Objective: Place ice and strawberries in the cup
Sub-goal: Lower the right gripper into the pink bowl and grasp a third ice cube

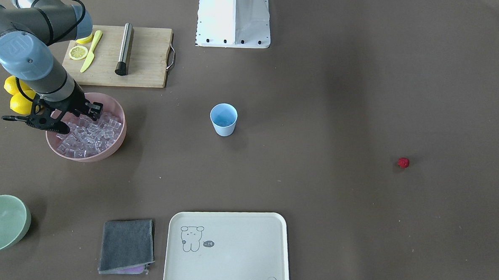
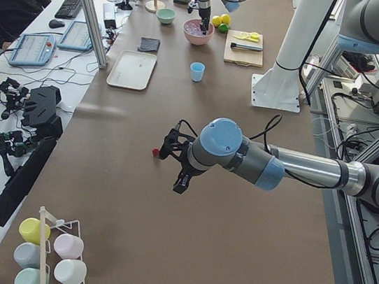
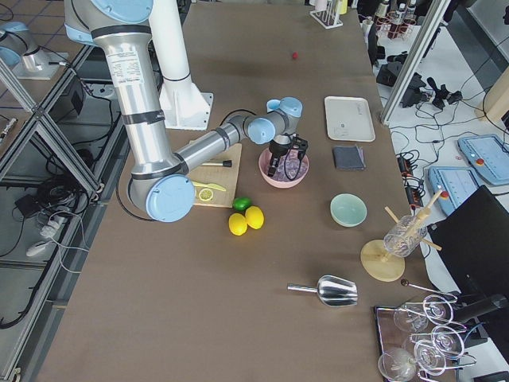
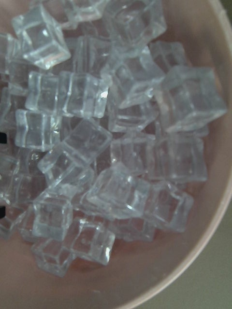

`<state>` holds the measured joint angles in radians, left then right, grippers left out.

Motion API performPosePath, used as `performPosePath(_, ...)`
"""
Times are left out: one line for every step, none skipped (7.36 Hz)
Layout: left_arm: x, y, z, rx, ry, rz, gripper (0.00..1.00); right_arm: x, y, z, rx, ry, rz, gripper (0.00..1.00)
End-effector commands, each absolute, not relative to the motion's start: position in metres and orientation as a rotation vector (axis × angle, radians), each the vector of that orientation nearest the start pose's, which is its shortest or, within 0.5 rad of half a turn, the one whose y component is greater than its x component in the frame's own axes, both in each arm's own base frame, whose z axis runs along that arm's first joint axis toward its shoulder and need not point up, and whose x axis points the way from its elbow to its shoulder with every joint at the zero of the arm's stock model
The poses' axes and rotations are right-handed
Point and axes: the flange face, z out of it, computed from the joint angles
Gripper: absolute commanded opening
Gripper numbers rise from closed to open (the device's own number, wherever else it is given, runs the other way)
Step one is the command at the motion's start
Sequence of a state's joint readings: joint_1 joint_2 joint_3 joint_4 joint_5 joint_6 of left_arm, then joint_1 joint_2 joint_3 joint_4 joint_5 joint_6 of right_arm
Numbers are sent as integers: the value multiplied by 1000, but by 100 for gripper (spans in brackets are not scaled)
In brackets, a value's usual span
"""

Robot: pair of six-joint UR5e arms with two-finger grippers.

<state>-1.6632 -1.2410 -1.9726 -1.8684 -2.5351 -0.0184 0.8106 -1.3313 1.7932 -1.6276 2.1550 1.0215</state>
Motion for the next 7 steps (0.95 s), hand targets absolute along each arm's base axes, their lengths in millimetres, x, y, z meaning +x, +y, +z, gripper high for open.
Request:
performPosePath(-88, -360, 552, 381, 938, 72, 97, -343, -472, 439, -207, -667, 132, 0)
performPosePath(-89, -357, 556, 377, 939, 66, 97, -344, -473, 436, -205, -672, 132, 0)
performPosePath(-89, -351, 558, 384, 945, 67, 97, -345, -474, 430, -200, -683, 127, 0)
performPosePath(-88, -348, 559, 383, 965, 70, 97, -342, -476, 424, -194, -694, 126, 0)
performPosePath(-89, -348, 559, 385, 964, 69, 97, -335, -480, 419, -194, -711, 135, 0)
performPosePath(-89, -348, 559, 384, 964, 67, 97, -323, -479, 404, -191, -741, 137, 0)
performPosePath(-89, -348, 560, 382, 965, 66, 97, -310, -476, 391, -195, -768, 143, 0)
